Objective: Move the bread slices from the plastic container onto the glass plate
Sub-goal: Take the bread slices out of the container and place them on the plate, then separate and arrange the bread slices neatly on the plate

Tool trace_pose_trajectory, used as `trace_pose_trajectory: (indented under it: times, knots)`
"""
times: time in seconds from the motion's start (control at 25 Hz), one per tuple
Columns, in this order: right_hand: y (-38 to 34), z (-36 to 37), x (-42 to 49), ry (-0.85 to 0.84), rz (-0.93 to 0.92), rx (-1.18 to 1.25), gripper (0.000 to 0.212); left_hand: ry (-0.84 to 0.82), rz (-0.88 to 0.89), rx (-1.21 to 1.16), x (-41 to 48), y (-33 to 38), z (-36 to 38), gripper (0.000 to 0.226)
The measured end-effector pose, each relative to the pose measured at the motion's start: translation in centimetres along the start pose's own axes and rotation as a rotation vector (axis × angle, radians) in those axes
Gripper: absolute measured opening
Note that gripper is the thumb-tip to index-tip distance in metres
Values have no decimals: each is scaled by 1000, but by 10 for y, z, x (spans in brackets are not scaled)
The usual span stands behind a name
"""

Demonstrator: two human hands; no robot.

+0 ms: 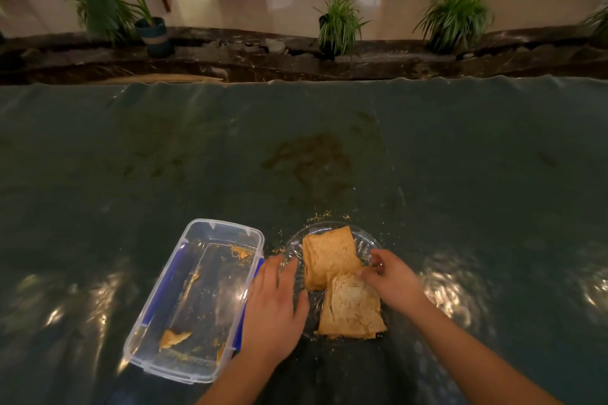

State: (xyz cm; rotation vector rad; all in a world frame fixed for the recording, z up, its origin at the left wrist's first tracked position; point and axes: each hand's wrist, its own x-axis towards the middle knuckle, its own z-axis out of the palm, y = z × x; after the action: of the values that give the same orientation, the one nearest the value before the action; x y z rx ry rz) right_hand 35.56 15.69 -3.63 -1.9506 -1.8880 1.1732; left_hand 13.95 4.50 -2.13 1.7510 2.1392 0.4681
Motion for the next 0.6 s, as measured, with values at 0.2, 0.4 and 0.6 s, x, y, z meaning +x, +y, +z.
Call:
trace_pose_trajectory:
  times: [0.2, 0.4, 0.6]
  knots:
    - [-10, 2, 15, -34, 37, -71, 34, -231, -330, -537, 32, 20, 22, 39]
    - [-26, 2, 38, -112, 88, 5, 44, -242, -682, -919, 65, 30, 19, 12]
    - [-35, 7, 55, -103, 123, 106, 47, -220, -825, -1097, 76, 30, 21, 14]
